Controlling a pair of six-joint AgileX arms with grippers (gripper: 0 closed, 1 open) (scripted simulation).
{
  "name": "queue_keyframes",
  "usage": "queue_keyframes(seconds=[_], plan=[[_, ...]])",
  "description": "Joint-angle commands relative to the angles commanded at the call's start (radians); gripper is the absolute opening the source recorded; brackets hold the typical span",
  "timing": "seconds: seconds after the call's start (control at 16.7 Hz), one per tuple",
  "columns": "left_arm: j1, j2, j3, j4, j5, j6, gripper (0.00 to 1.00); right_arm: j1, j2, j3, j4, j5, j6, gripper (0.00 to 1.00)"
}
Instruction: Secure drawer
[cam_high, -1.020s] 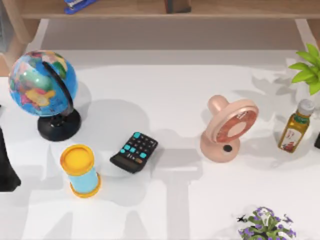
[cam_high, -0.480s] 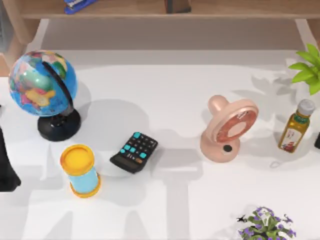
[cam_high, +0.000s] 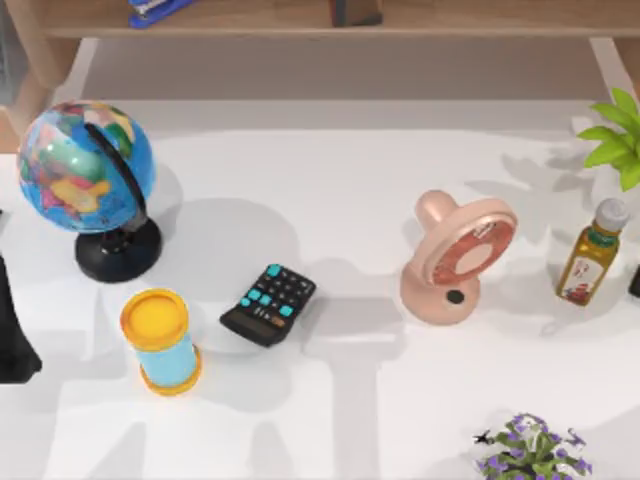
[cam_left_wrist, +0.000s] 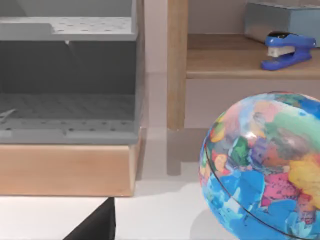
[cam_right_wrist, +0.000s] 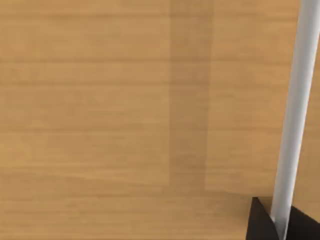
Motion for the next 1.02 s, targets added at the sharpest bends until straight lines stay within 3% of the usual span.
queue_keyframes(seconds=[0.36, 0.72, 1.02], plan=[[0.000, 0.000, 0.000, 0.000, 0.000, 0.000, 1.00, -0.001, 0.011, 0.016, -0.017, 0.008, 0.001, 0.00], [0.000, 0.000, 0.000, 0.000, 0.000, 0.000, 1.00, 0.049, 0.106, 0.242, -0.131, 0.055, 0.000, 0.00], [0.000, 0.000, 0.000, 0.000, 0.000, 0.000, 1.00, 0.061, 0.127, 0.283, -0.162, 0.067, 0.001, 0.00]])
